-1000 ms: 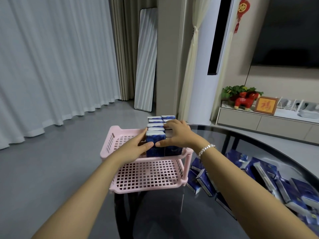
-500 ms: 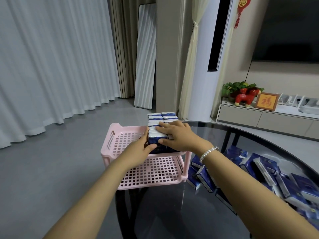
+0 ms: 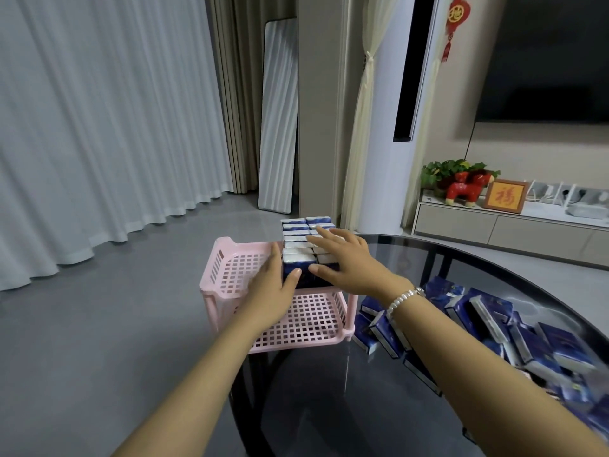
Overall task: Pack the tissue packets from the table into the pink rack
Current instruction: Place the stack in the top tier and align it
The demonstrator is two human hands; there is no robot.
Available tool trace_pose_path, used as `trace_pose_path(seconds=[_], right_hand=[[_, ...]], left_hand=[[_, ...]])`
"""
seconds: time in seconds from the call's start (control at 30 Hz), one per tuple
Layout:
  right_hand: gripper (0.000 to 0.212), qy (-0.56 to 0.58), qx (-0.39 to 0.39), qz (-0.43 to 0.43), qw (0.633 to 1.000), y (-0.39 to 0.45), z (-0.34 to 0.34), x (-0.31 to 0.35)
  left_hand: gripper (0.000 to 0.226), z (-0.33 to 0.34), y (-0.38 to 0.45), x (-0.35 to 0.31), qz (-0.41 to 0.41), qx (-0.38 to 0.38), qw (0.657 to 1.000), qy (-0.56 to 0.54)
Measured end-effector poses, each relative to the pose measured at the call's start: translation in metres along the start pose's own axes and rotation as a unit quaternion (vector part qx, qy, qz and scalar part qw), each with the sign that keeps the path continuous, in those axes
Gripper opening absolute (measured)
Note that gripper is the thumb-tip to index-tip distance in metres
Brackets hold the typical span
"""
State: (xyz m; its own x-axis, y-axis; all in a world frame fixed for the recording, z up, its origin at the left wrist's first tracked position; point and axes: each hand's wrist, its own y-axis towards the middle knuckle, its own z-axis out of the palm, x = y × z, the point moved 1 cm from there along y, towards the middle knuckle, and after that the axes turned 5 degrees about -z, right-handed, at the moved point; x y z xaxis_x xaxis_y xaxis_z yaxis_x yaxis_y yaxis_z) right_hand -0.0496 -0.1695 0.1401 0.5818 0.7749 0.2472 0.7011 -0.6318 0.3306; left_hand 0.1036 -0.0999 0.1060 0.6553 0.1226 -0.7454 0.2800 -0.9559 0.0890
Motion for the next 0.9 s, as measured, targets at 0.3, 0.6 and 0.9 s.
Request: trace_pose_path(seconds=[0.3, 0.6, 0.9], right_hand=[[0.036, 0.110, -0.139, 0.073, 0.981, -0.083, -0.013, -0.001], [0.030, 0.084, -0.167, 0.177, 0.966, -0.188, -0.007, -0.037], [0.025, 0.010, -0.243, 0.290, 0.926, -0.247, -0.002, -0.104]], left_hand=[[0.031, 0.032, -0.045, -0.027, 0.162, -0.163, 0.971, -0.069], [0.024, 0.120, -0.088, -0.057, 0.100, -0.011, 0.981, -0.164], [0.025, 0.193, -0.083, -0.084, 0.053, 0.077, 0.983, -0.158]])
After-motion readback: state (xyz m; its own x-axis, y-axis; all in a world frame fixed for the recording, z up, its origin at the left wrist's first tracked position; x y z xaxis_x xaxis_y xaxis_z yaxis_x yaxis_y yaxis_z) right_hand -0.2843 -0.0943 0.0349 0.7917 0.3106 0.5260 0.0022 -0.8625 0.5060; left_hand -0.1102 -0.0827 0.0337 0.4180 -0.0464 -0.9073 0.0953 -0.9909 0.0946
